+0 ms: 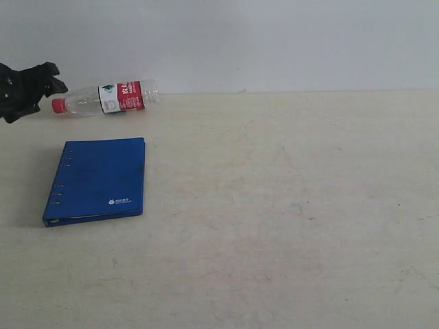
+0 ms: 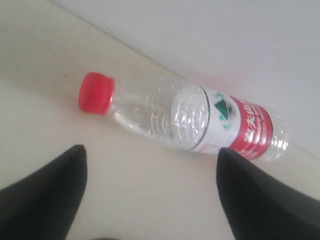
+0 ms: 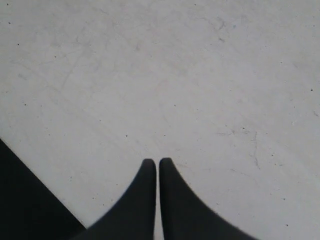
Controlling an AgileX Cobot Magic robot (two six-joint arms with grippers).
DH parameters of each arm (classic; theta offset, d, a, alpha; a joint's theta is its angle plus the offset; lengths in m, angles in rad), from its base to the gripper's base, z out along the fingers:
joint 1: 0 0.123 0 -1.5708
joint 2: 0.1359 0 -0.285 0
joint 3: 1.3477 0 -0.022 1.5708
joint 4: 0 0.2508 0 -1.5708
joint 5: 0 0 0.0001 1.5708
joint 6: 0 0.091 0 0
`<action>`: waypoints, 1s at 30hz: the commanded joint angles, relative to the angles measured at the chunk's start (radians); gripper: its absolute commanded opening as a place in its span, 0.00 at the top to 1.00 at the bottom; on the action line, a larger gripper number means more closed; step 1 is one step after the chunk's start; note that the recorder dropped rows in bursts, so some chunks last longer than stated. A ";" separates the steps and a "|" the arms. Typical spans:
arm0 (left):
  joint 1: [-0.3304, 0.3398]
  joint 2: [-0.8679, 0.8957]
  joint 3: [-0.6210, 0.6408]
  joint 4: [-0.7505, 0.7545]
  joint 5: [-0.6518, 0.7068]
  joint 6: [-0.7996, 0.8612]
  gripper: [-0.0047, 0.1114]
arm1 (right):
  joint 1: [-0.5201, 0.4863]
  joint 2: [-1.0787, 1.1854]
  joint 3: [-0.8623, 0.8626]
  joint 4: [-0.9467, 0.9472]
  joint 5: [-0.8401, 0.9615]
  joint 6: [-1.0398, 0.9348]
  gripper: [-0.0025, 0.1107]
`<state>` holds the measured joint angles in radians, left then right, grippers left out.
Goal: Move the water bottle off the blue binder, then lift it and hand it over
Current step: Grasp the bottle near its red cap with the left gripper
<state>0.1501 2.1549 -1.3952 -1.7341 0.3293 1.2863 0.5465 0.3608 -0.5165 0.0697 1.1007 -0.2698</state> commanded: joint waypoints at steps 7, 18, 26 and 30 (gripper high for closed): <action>-0.015 0.285 -0.359 -0.010 -0.034 -0.079 0.37 | 0.001 0.002 0.005 -0.007 -0.001 -0.001 0.98; -0.038 0.294 -0.383 0.352 0.030 -0.052 0.50 | 0.001 0.002 0.005 -0.015 -0.005 0.021 0.98; -0.134 0.289 -0.385 0.635 0.448 -0.055 0.66 | 0.001 0.002 0.005 -0.019 -0.005 0.025 0.98; -0.159 0.265 -0.385 0.687 0.482 -0.095 0.66 | 0.001 0.002 0.005 -0.019 -0.005 0.025 0.98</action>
<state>-0.0009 2.4430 -1.7801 -1.0900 0.7805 1.2151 0.5465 0.3608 -0.5165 0.0581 1.1007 -0.2517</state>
